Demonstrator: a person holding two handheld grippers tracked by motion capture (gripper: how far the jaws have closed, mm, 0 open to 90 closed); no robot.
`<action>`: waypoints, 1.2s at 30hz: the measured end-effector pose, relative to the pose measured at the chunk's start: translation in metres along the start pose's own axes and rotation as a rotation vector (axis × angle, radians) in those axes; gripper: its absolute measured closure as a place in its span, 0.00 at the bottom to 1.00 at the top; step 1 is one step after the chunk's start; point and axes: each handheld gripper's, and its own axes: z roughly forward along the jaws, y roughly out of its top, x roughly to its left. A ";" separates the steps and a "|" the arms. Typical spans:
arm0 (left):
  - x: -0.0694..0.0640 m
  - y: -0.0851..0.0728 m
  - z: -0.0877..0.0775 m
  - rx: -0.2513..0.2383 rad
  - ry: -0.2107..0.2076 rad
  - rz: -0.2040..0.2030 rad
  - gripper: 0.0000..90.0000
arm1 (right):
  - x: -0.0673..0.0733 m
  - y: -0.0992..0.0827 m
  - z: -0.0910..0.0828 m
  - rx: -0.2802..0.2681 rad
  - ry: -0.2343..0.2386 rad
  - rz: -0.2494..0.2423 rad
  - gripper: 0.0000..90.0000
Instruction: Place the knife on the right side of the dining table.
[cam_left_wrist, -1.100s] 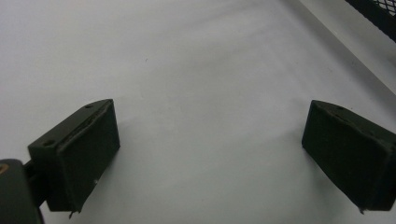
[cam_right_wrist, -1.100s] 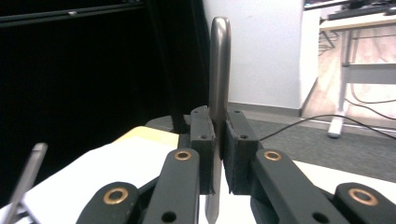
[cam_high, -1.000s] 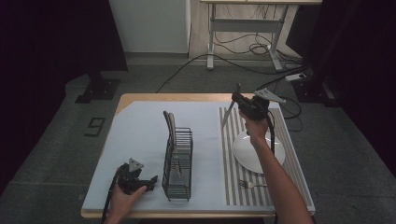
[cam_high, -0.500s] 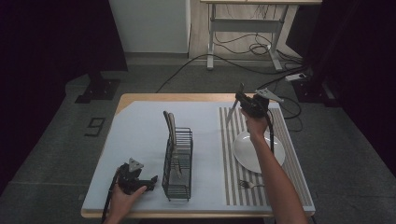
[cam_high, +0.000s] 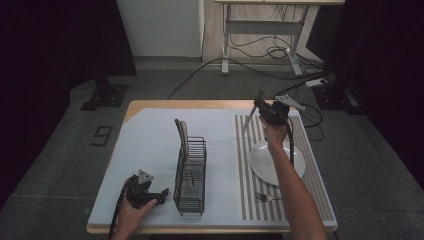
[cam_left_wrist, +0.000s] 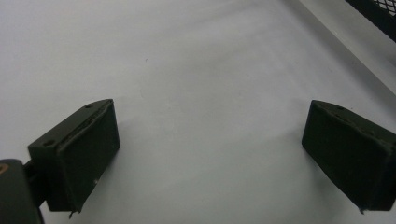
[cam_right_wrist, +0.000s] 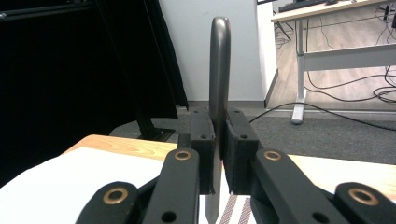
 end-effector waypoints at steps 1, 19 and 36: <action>0.000 0.000 0.000 0.000 0.000 0.000 0.04 | 0.000 0.000 0.000 -0.002 0.000 0.003 0.93; 0.000 0.000 0.000 0.000 0.000 0.000 0.04 | -0.015 -0.012 0.002 -0.020 -0.023 0.088 0.93; 0.000 0.000 0.000 0.000 0.000 0.000 0.04 | -0.042 -0.020 -0.009 -0.023 -0.062 0.171 0.91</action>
